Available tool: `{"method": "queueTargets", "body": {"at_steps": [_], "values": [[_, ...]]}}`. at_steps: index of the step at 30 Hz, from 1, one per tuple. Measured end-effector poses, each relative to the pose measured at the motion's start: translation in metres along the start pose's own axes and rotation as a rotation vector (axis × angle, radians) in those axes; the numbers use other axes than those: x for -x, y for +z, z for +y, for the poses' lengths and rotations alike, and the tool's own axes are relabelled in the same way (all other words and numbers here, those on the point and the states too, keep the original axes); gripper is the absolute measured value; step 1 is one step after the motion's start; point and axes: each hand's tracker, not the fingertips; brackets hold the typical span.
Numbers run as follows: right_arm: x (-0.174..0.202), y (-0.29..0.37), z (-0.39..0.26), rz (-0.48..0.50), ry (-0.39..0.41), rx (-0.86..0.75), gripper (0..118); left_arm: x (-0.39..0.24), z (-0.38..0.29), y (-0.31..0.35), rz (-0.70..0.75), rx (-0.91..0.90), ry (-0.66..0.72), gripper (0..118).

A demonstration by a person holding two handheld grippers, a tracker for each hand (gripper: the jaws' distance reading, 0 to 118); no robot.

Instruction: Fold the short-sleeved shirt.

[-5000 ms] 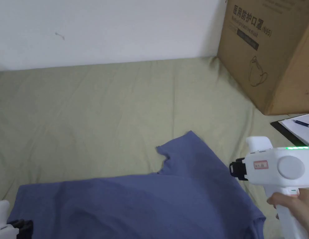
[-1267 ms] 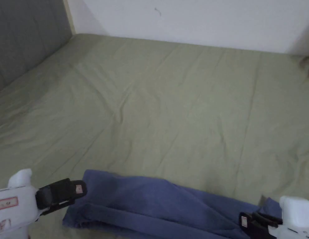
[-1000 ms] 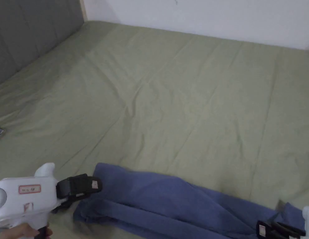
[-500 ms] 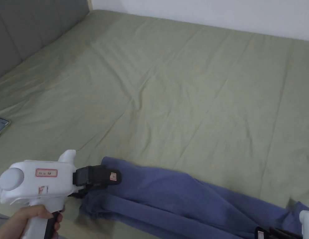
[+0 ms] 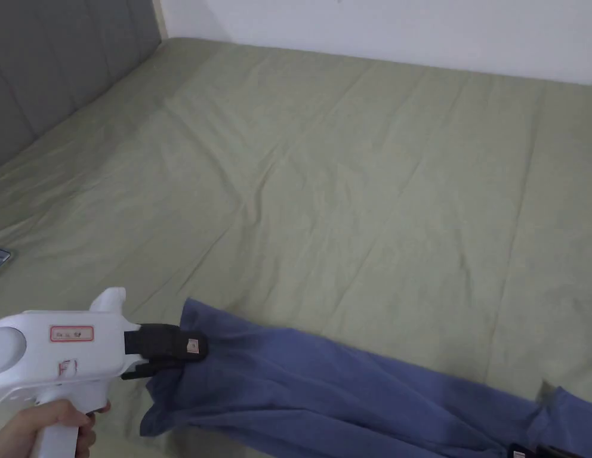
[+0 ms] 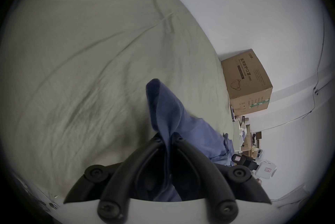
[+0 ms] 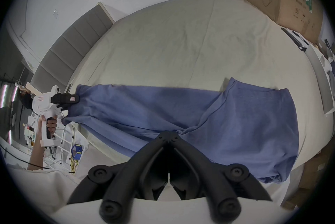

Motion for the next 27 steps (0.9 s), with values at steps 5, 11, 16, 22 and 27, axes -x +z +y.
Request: {"method": "queueTargets", "body": {"at_steps": [5,11,16,22,27], "values": [[-0.016,0.005,-0.002,0.01,-0.034,-0.028,0,-0.074,0.002,0.014,0.058,-0.024,-0.095,4],[-0.043,0.015,-0.007,0.016,-0.094,-0.067,0,-0.199,-0.031,-0.03,0.019,0.05,-0.274,4],[-0.072,0.032,-0.014,0.008,-0.161,-0.107,0,-0.262,-0.072,-0.125,-0.041,0.27,-0.39,4],[-0.101,0.052,-0.026,-0.016,-0.235,-0.156,0,-0.277,-0.105,-0.214,0.016,0.394,-0.453,5],[-0.111,0.056,-0.03,-0.025,-0.263,-0.172,0,-0.269,-0.11,-0.223,-0.036,0.44,-0.385,88]]}}
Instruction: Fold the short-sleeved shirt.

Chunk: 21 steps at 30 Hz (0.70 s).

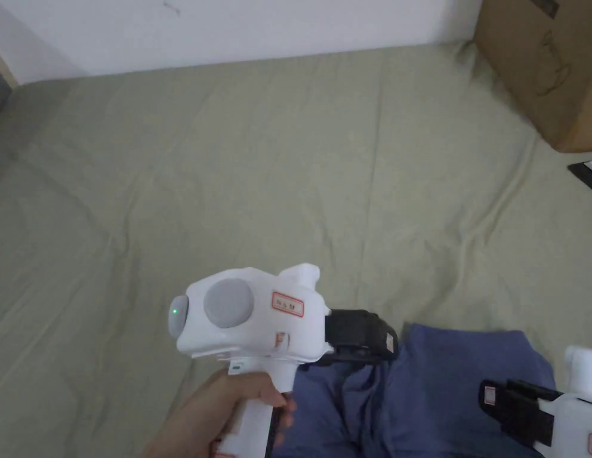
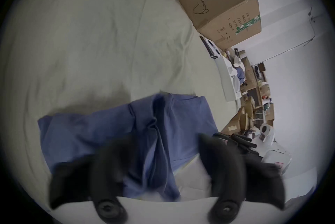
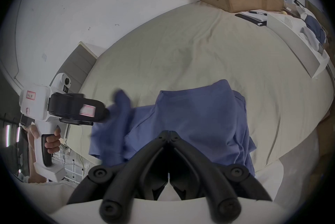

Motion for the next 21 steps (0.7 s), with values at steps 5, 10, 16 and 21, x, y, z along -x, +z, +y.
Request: {"method": "queueTargets", "body": {"at_steps": [5,10,16,21], "values": [[0.006,-0.002,0.001,0.001,0.016,0.005,0,0.014,-0.002,0.046,0.068,-0.124,0.013,114],[0.014,-0.006,0.001,0.017,0.041,0.005,0,0.035,-0.012,0.071,0.221,-0.187,0.0,19],[0.023,-0.005,0.0,0.001,0.087,-0.004,0,0.025,-0.038,0.038,0.18,-0.123,-0.08,0],[0.018,0.0,0.0,-0.017,0.094,-0.028,0,-0.001,-0.044,-0.011,0.083,-0.038,-0.13,0]]}}
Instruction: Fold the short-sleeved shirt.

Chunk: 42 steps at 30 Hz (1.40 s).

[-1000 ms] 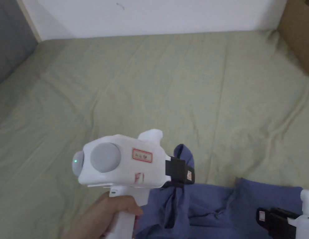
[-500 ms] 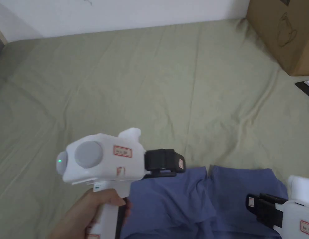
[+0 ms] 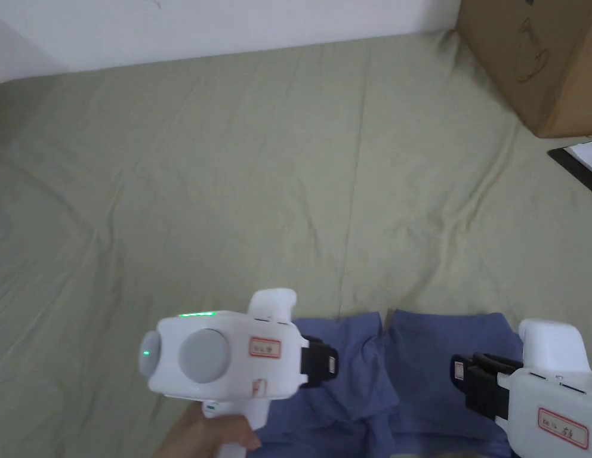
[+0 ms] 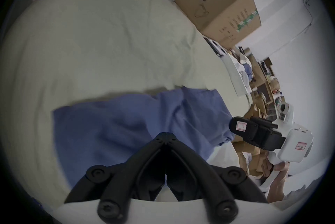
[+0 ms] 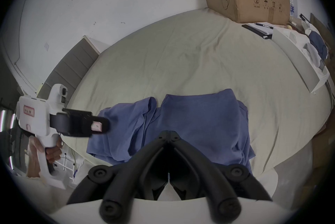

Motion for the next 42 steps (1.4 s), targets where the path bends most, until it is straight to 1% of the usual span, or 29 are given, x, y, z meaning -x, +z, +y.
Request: {"method": "queueTargets", "body": {"at_steps": [4,5,10,13,15,16,18,19,20,21,22,23,24,25,27,28,29,32,34,35,37,38,39,40,41,42], "values": [[-0.005,0.004,-0.004,0.002,-0.019,-0.002,0,-0.032,-0.011,-0.047,0.036,0.138,-0.097,0],[-0.006,0.005,-0.004,0.001,-0.02,-0.002,0,-0.038,-0.015,-0.053,0.014,0.156,-0.126,0],[-0.01,0.007,-0.008,-0.005,-0.033,0.002,0,-0.065,-0.025,-0.045,-0.117,0.147,-0.162,0],[-0.009,0.007,-0.008,-0.01,-0.028,0.007,0,-0.06,-0.024,-0.03,-0.123,0.135,-0.162,0],[-0.007,0.008,-0.007,-0.002,-0.026,0.006,0,-0.045,-0.022,-0.011,-0.128,0.073,-0.129,0],[-0.005,0.009,-0.007,0.0,-0.022,0.002,0,-0.031,-0.017,0.001,-0.152,0.029,-0.083,0],[-0.002,0.009,-0.005,-0.004,-0.007,0.003,0,0.004,-0.014,0.024,-0.2,-0.029,0.055,0],[-0.001,0.008,-0.004,-0.007,-0.002,0.002,0,0.026,-0.013,0.038,-0.211,-0.058,0.118,4],[0.0,0.007,-0.004,-0.007,0.002,0.002,0,0.047,-0.01,0.049,-0.209,-0.089,0.168,18],[0.002,0.006,-0.003,-0.007,0.003,0.004,0,0.066,-0.012,0.062,-0.212,-0.123,0.217,42],[0.003,0.005,-0.003,-0.007,0.005,0.006,0,0.083,-0.015,0.074,-0.188,-0.147,0.239,78],[0.005,0.004,-0.002,-0.006,0.008,0.009,0,0.096,-0.019,0.083,-0.175,-0.166,0.252,98],[0.007,0.002,-0.002,-0.007,0.013,0.013,0,0.108,-0.021,0.094,-0.167,-0.177,0.252,109],[0.01,0.0,-0.002,-0.01,0.019,0.018,0,0.12,-0.026,0.1,-0.174,-0.174,0.247,113],[0.015,-0.003,-0.001,-0.012,0.032,0.028,0,0.143,-0.033,0.104,-0.193,-0.174,0.284,113],[0.017,-0.004,-0.001,-0.013,0.036,0.033,0,0.141,-0.036,0.104,-0.18,-0.159,0.338,113],[0.02,-0.006,0.0,-0.013,0.043,0.039,0,0.151,-0.039,0.1,-0.169,-0.126,0.374,113],[0.029,-0.008,0.001,-0.027,0.078,0.049,0,0.171,-0.044,0.079,-0.215,-0.07,0.461,113],[0.034,-0.01,0.002,-0.033,0.1,0.058,0,0.176,-0.046,0.061,-0.293,-0.049,0.487,113],[0.036,-0.01,0.003,-0.034,0.104,0.059,0,0.173,-0.045,0.057,-0.309,-0.053,0.487,113],[0.039,-0.011,0.004,-0.034,0.106,0.063,0,0.17,-0.043,0.049,-0.389,-0.064,0.459,113],[0.039,-0.012,0.004,-0.036,0.104,0.061,0,0.169,-0.04,0.043,-0.418,-0.06,0.479,113],[0.04,-0.013,0.006,-0.036,0.105,0.066,0,0.171,-0.037,0.037,-0.448,-0.047,0.494,109],[0.041,-0.014,0.007,-0.04,0.107,0.072,0,0.173,-0.034,0.034,-0.473,-0.041,0.503,77],[0.042,-0.014,0.009,-0.046,0.11,0.073,0,0.173,-0.03,0.028,-0.407,-0.04,0.497,28],[0.043,-0.013,0.01,-0.048,0.114,0.072,0,0.176,-0.03,0.022,-0.314,-0.03,0.492,8]]}}
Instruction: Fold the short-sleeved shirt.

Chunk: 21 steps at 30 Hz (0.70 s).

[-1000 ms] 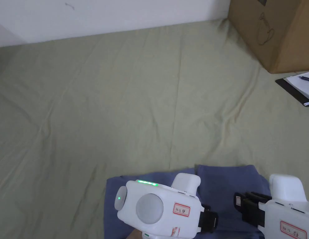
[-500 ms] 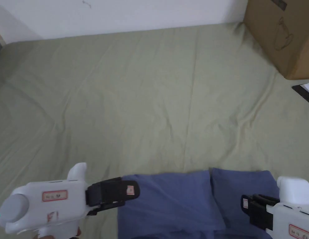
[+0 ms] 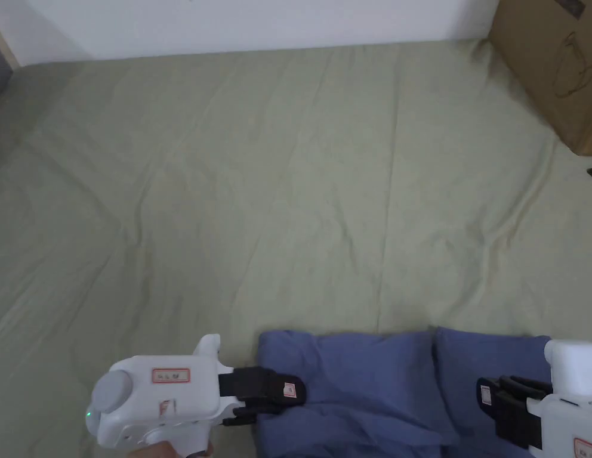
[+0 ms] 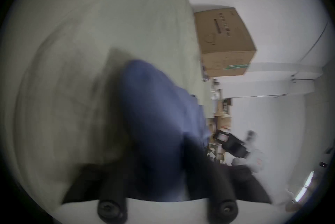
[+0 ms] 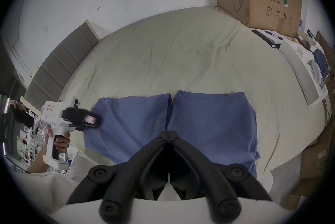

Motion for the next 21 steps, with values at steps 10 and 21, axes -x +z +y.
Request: {"method": "queueTargets", "body": {"at_steps": [10,21], "values": [[-0.001,0.003,0.009,-0.019,0.003,-0.018,0,0.007,-0.008,0.035,-0.081,0.007,0.004,8],[-0.012,0.013,0.008,-0.027,-0.015,-0.043,0,0.02,0.001,0.147,0.196,-0.074,-0.048,8]]}}
